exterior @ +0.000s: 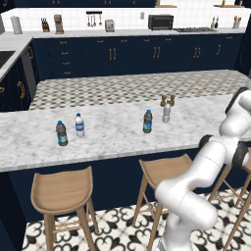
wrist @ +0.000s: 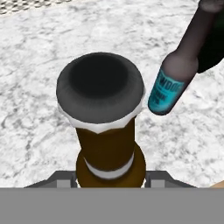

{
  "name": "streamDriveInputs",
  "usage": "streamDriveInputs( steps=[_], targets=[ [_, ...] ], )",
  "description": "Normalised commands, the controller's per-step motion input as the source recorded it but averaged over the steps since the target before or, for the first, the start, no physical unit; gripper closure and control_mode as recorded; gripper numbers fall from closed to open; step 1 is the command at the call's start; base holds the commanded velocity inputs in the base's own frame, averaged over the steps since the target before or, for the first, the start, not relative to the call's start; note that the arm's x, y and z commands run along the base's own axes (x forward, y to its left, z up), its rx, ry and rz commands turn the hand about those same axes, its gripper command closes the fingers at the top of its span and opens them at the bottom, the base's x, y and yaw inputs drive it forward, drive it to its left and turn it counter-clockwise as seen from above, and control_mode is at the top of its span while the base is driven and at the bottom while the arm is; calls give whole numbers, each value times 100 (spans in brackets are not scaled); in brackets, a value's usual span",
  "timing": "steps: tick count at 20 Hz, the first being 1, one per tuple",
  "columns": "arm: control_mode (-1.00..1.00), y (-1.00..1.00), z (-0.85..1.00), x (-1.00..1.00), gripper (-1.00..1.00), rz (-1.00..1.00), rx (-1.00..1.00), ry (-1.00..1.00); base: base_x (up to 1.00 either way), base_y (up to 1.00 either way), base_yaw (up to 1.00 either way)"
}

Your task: Move the plastic bottles in the middle to the plastics group, and the glass bottles in the middle to the glass group.

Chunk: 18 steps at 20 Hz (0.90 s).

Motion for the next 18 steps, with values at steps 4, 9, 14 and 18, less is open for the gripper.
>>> streamDriveInputs(
  steps=[4, 9, 14, 18],
  targets=[
    [-100, 0, -27, 0, 100, 0, 1, 0, 0, 0, 0],
    [-100, 0, -29, 0, 100, 0, 1, 0, 0, 0, 0],
    [-100, 0, -16, 1, 100, 0, 0, 0, 0, 0, 0],
    [-100, -3, 1, 50, 100, -1, 0, 0, 0, 0, 0]
  ],
)
